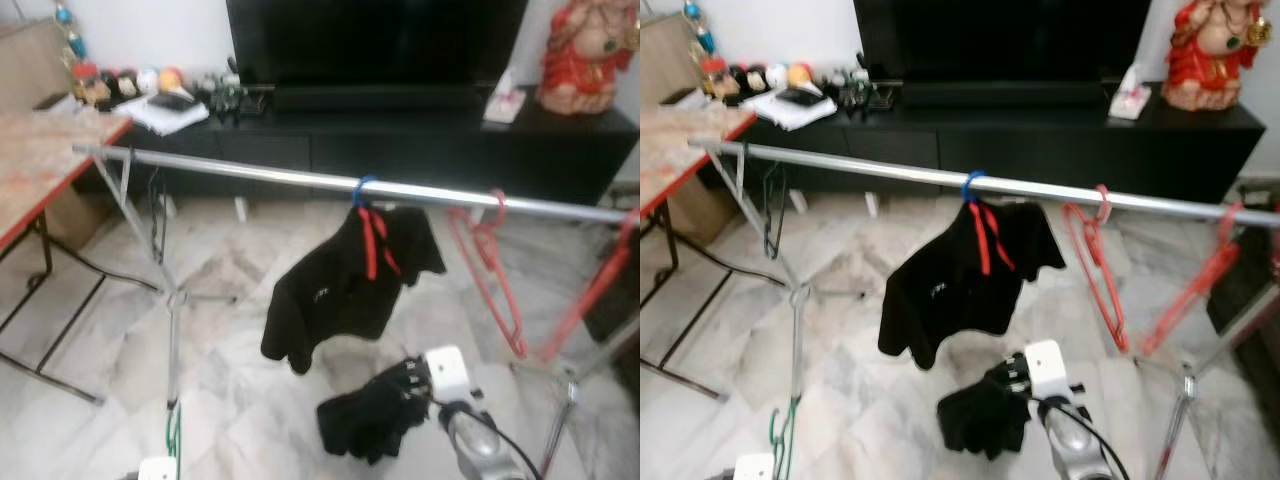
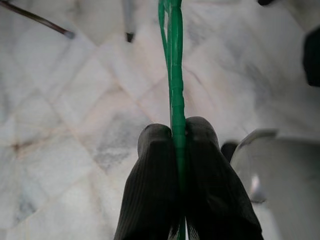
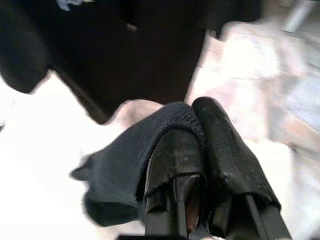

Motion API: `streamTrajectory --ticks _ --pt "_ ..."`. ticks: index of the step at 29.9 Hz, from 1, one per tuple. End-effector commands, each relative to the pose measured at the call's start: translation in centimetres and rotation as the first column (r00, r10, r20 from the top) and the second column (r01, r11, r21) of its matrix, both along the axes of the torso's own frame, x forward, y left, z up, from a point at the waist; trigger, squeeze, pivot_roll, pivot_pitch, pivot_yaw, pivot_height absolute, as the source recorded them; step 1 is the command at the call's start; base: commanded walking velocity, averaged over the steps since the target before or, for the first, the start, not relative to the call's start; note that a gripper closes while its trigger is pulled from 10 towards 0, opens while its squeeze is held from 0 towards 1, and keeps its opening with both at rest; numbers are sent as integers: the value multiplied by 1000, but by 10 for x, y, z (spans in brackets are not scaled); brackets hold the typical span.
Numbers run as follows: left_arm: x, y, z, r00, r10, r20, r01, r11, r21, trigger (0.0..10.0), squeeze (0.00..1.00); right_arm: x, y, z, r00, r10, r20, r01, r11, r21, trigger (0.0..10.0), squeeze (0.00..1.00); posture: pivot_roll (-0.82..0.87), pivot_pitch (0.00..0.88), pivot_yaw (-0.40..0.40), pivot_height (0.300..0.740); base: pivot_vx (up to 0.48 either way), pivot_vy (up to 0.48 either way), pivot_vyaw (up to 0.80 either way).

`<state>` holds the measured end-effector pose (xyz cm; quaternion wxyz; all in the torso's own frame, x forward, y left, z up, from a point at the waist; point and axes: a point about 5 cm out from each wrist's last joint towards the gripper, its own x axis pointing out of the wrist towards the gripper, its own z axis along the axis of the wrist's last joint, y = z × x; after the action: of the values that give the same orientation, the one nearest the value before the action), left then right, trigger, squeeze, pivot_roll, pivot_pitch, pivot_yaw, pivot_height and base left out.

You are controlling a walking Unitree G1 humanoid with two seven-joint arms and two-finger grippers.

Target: Hang hanger

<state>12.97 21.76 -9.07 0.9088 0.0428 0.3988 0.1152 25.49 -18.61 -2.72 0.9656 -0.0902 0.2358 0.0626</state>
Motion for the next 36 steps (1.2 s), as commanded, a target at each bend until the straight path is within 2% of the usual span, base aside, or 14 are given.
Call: streamTrajectory --ticks 1,14,22,27,30,36 --pt "1 7 2 1000 20 15 -21 1000 21 10000 0 4 6 2 1000 5 4 -5 1000 7 10000 0 -156 0 22 740 0 0 0" --pt "6 17 8 997 47 56 -49 998 42 10000 0 12 7 9 999 -7 40 6 1000 25 10000 0 -151 0 39 740 0 0 0" --pt "5 18 8 997 42 61 -45 998 43 10000 0 14 15 10 998 12 54 -14 999 38 10000 0 -151 0 54 740 0 0 0" --pt "6 17 8 996 51 69 -54 998 34 10000 0 14 19 12 996 55 77 -58 998 40 10000 0 -150 0 57 740 0 0 0" --pt "6 17 8 996 48 69 -51 998 35 10000 0 15 22 14 989 112 96 -112 994 -4 10000 0 -150 0 57 740 0 0 0" --pt "6 17 8 996 48 70 -51 998 35 10000 0 15 22 14 988 119 99 -118 993 -9 10000 0 -152 0 59 740 0 0 0"
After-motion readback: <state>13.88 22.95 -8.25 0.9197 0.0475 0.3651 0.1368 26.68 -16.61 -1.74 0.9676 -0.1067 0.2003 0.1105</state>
